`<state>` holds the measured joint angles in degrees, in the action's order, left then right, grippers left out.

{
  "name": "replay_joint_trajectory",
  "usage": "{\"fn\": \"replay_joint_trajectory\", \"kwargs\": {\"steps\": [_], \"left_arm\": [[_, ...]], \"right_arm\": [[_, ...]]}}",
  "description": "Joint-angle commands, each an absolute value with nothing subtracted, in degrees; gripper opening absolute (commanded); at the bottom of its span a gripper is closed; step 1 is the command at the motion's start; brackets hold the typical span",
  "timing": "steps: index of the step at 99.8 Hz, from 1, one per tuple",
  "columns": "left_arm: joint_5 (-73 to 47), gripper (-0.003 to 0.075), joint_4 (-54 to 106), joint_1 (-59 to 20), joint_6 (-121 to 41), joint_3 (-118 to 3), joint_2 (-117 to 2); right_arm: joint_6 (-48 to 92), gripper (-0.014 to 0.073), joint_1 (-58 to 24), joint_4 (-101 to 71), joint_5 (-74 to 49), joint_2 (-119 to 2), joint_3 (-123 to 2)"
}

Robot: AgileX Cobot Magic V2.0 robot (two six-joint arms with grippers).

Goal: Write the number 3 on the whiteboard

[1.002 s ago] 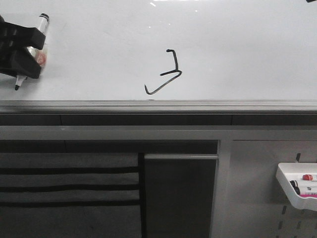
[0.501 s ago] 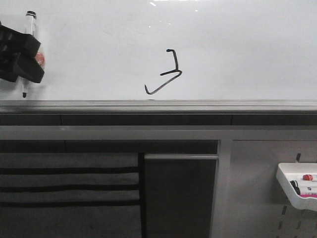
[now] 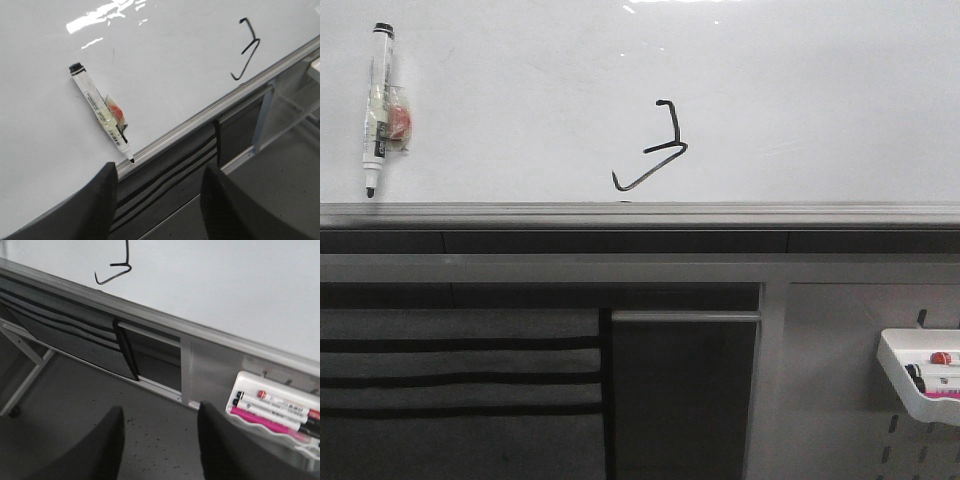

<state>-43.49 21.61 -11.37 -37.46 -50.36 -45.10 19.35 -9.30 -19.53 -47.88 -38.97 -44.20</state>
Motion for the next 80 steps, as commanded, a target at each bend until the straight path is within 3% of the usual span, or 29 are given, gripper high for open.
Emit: {"fn": "replay_joint_trajectory", "kwargs": {"steps": [1,35,66,80], "left_arm": [[-44.7,0.0309,22.1,-11.2,-35.6,-52.1,-38.5],[-42.3,0.0115,13.4,-11.2,-17.0,-41.0,-18.1],[-20.7,-0.0018,13.9,-11.2,-14.9,-26.1,-15.2],[-16.6,-0.0018,13.9,-11.2,-14.9,-22.3,-15.2]], "right_arm": [[15.0,0.0297,-8.3,-20.0,-46.1,-38.1,-45.9],[14.6,0.0274,-8.3,-20.0,-41.8,-31.2,-45.6],[14.9,-0.0069,-8.3,-20.0,-29.2,-23.4,-38.3],[14.9,-0.0074,-8.3,-20.0,-27.9,-23.4,-37.0]]}}
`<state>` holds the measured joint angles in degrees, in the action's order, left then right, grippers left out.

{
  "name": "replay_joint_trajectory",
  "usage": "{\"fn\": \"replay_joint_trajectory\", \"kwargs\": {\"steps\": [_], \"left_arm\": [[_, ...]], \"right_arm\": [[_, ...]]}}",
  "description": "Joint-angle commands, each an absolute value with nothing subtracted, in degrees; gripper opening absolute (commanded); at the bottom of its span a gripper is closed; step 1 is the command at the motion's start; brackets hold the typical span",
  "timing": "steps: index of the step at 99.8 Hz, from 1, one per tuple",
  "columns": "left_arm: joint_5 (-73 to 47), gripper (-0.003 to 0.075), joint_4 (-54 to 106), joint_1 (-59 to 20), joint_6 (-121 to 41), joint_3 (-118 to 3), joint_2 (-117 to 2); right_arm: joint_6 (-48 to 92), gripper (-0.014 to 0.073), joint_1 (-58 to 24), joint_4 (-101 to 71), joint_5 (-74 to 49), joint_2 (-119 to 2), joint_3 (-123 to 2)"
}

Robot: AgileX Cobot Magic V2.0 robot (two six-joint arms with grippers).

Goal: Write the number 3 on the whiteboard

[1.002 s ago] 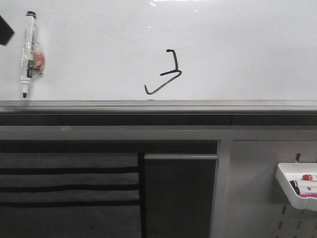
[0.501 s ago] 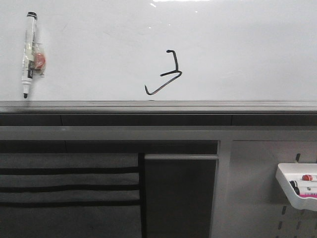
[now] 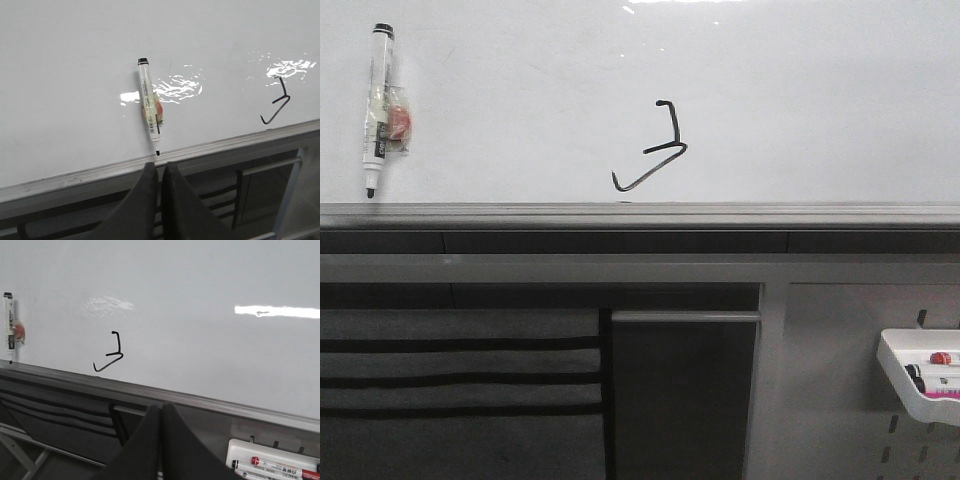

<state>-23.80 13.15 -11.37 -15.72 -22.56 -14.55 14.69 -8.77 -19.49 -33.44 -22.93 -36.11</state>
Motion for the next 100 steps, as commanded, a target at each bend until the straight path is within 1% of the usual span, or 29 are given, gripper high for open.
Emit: {"fn": "replay_joint_trajectory", "kwargs": {"steps": [1,55,68,84,100], "left_arm": [[-16.6,-0.0018,13.9,-11.2,-14.9,-22.1,-15.2],[-17.2,-0.0018,13.9,-11.2,-14.9,-15.7,-15.2],[-17.2,-0.0018,13.9,-10.3,-14.9,-13.9,-9.5],[-17.0,-0.0018,12.1,-7.1,-14.9,-10.3,-1.9],[-12.0,-0.0018,12.1,-4.1,-14.9,-4.7,2.1]], "right_arm": [[14.9,-0.0074,-8.3,-20.0,-28.1,-23.4,-37.0],[14.9,-0.0074,-8.3,-20.0,-29.1,-23.8,-37.0],[14.9,-0.0074,-8.3,-20.0,-29.1,-23.8,-37.0],[14.9,-0.0074,-8.3,-20.0,-29.1,-23.8,-37.0],[14.9,-0.0074,-8.3,-20.0,-29.1,-23.8,-37.0]]}}
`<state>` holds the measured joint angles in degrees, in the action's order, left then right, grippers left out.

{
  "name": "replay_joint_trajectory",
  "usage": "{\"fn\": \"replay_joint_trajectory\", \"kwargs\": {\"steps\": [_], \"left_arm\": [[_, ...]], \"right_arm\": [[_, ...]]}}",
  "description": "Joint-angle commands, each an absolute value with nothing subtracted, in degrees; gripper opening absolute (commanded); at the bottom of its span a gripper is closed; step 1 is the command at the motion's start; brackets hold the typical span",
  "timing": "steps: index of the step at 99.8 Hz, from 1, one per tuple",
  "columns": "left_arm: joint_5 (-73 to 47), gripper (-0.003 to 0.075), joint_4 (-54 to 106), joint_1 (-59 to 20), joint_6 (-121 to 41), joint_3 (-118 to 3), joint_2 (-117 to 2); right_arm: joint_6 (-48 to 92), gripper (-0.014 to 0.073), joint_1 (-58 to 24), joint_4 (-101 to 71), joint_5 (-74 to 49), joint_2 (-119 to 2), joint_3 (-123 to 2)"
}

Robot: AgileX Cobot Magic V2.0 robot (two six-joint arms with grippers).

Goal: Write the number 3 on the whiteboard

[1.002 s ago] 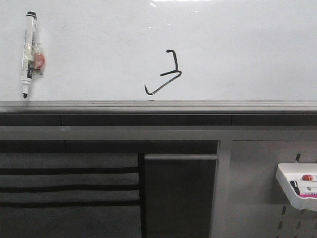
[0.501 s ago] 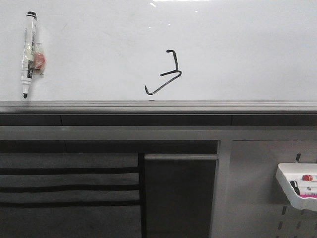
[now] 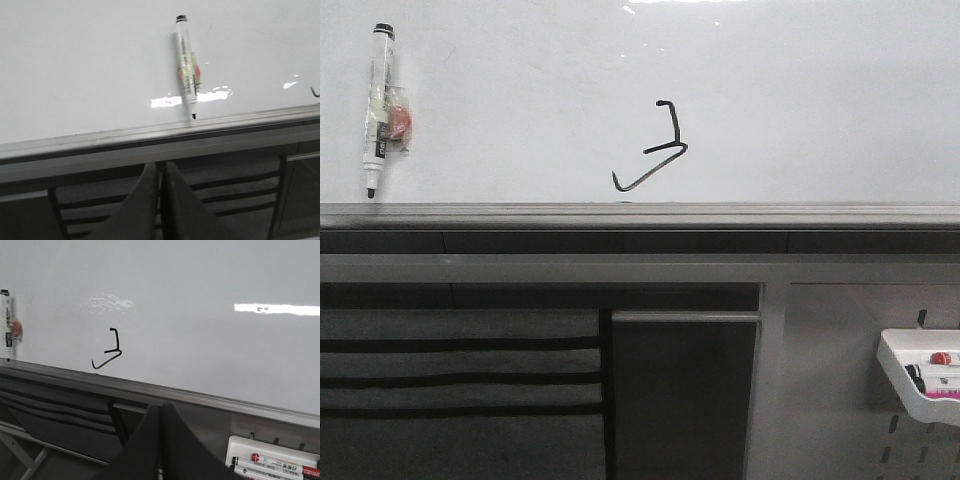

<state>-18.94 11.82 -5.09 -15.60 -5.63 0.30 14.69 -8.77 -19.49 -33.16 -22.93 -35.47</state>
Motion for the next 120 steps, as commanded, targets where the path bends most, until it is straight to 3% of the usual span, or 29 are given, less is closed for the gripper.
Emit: {"fn": "replay_joint_trajectory", "kwargs": {"steps": [1,15,103,120], "left_arm": [[-11.3,-0.0018,12.1,-4.2,-14.9,-4.4,2.2],[-2.0,-0.0018,12.3,-4.4,-14.9,0.7,2.1],[-2.4,-0.0018,12.4,-4.6,-14.9,0.4,2.1],[-2.4,-0.0018,12.4,-4.6,-14.9,0.4,2.1]], "right_arm": [[14.9,-0.0074,-8.3,-20.0,-29.1,-23.8,-37.0],[14.9,-0.0074,-8.3,-20.0,-29.1,-23.8,-37.0],[14.9,-0.0074,-8.0,-20.0,-29.0,-21.9,-36.3],[14.9,-0.0074,-4.9,-21.7,-18.3,-14.2,-28.8]]}}
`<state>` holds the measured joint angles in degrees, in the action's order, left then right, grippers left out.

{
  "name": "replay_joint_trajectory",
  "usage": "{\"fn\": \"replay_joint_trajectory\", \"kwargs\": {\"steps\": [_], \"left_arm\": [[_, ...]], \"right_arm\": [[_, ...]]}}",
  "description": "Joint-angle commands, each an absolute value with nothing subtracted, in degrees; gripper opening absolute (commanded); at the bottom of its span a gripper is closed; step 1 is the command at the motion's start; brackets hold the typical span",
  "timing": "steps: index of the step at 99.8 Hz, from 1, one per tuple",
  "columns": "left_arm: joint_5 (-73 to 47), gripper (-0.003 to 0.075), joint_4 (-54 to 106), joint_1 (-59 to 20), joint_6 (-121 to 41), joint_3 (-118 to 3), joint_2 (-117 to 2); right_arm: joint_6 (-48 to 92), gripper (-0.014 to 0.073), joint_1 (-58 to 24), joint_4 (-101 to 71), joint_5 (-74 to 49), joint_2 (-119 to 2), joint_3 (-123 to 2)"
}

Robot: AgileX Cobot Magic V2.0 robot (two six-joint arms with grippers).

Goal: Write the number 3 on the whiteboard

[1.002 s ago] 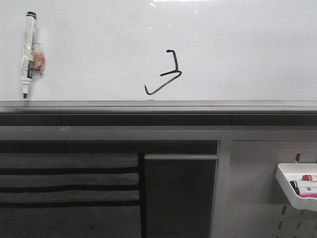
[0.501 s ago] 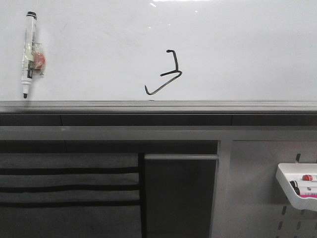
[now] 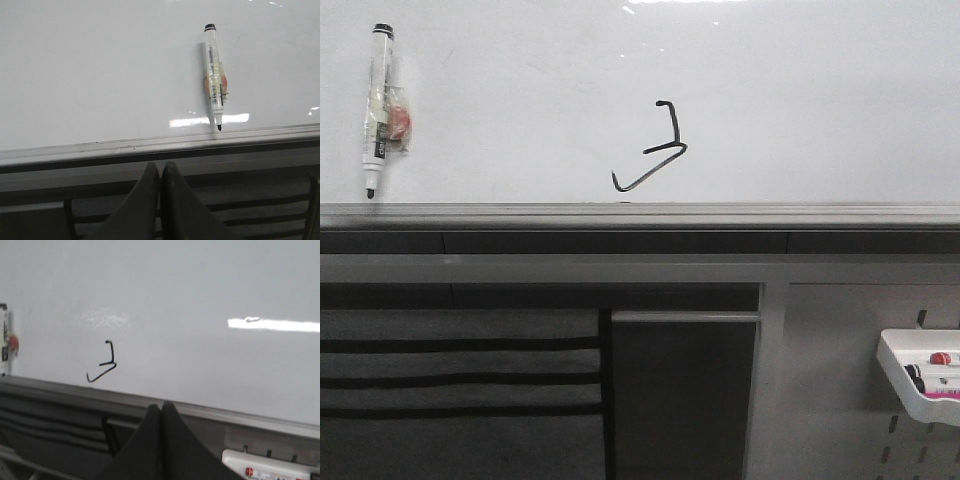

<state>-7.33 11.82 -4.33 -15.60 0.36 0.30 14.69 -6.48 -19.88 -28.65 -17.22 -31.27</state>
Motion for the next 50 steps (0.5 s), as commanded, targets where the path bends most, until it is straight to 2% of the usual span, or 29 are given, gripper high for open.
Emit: {"fn": "replay_joint_trajectory", "kwargs": {"steps": [1,19,50], "left_arm": [[-2.4,-0.0018,12.4,-4.6,-14.9,0.4,2.1],[-2.4,-0.0018,12.4,-4.6,-14.9,0.4,2.1],[-2.4,-0.0018,12.4,-4.6,-14.9,0.4,2.1]], "right_arm": [[14.9,-0.0074,-4.7,-21.8,-17.1,-13.9,-27.8],[14.9,-0.0074,-4.2,-21.8,-7.1,-7.0,-15.5],[14.9,-0.0074,-4.2,-22.3,3.1,-4.5,-1.7]]}}
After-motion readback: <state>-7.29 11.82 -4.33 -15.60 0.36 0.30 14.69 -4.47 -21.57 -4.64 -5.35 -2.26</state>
